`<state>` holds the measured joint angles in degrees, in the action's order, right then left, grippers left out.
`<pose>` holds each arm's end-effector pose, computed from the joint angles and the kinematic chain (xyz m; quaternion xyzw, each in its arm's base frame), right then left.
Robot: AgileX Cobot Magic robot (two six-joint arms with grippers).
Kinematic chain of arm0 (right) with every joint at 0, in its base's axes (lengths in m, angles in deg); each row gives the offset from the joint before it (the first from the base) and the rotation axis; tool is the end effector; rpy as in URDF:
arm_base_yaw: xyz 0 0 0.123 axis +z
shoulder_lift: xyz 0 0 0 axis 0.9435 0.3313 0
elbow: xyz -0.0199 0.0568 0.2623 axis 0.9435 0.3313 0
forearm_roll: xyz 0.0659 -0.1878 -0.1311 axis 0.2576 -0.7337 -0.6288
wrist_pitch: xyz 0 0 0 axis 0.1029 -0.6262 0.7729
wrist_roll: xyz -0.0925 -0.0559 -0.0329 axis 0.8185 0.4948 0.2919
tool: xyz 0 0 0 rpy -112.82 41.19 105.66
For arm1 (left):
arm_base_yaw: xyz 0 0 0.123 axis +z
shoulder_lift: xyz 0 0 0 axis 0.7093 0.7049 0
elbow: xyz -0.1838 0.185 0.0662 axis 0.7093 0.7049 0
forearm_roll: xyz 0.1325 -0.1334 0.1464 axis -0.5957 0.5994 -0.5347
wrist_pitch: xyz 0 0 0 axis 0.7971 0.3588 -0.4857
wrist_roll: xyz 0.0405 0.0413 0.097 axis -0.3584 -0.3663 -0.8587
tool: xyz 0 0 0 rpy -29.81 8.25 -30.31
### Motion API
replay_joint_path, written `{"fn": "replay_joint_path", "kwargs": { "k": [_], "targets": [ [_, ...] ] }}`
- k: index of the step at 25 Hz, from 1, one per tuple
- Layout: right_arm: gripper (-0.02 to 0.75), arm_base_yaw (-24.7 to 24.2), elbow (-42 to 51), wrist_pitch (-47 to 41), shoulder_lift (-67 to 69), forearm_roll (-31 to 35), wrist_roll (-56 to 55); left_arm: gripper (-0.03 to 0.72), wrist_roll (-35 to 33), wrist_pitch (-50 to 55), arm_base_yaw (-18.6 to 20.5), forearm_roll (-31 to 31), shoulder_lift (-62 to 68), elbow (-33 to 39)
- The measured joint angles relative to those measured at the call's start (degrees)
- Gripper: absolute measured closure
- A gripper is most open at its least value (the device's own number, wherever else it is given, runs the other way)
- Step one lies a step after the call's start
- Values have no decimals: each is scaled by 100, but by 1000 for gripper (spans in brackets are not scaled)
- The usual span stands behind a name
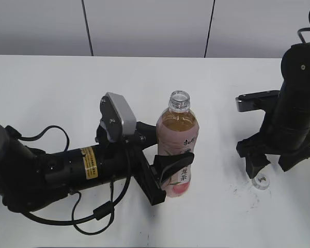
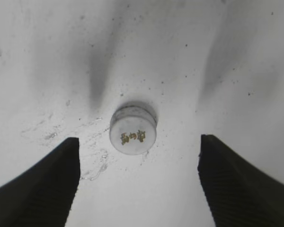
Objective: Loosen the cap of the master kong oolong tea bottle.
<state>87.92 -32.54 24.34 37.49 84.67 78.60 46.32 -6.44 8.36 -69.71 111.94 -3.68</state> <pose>0.2850 0.0900 0.1070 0.1353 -0.9908 -0.0062 0.0006 0.2306 -0.2477 0.0984 0.4132 0.6368 -0.3865 0.5239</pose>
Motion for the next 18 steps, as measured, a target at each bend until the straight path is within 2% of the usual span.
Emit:
{"fn": "replay_joint_path", "kwargs": {
  "k": [7,12,18],
  "targets": [
    [152,0,0,-88,0,6,-4,207,30,13,0,0,5,0],
    [152,0,0,-156,0,6,16,198,29,18,7,94,5,76],
    [153,0,0,-228,0,10,56,196,29,12,204,155,-107,547]
  ]
}}
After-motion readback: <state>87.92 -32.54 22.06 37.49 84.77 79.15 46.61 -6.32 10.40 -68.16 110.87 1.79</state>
